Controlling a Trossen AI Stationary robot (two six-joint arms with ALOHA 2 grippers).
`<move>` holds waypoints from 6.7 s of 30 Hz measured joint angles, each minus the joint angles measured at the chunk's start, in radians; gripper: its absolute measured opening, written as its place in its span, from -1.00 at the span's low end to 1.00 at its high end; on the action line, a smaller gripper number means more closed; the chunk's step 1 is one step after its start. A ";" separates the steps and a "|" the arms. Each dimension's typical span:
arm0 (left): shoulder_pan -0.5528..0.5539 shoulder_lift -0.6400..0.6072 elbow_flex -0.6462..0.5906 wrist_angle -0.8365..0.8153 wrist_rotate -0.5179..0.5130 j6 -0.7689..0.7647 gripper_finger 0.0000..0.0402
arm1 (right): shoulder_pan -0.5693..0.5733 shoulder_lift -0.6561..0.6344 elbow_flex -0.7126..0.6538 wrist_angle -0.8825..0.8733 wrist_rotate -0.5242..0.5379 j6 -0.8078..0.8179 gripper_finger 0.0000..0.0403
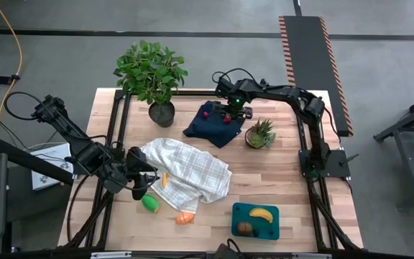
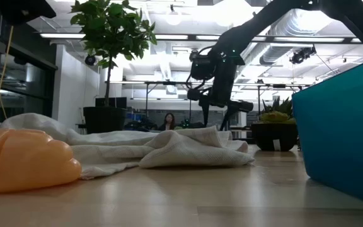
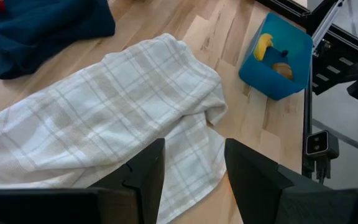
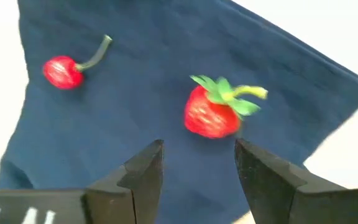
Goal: Pick and placing Produce into tupperware
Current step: Put the strawberry into the bin
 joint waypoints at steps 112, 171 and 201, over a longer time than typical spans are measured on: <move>0.000 0.000 0.000 -0.048 -0.012 -0.069 -0.22 | -0.025 0.085 0.330 -0.297 0.060 -0.195 -0.28; 0.000 0.000 0.000 -0.050 0.022 -0.110 -0.22 | 0.082 0.083 0.741 -0.674 0.082 -0.496 -0.28; 0.000 0.000 0.000 -0.050 0.022 -0.112 -0.22 | 0.081 0.083 0.740 -0.677 0.059 -0.488 -0.28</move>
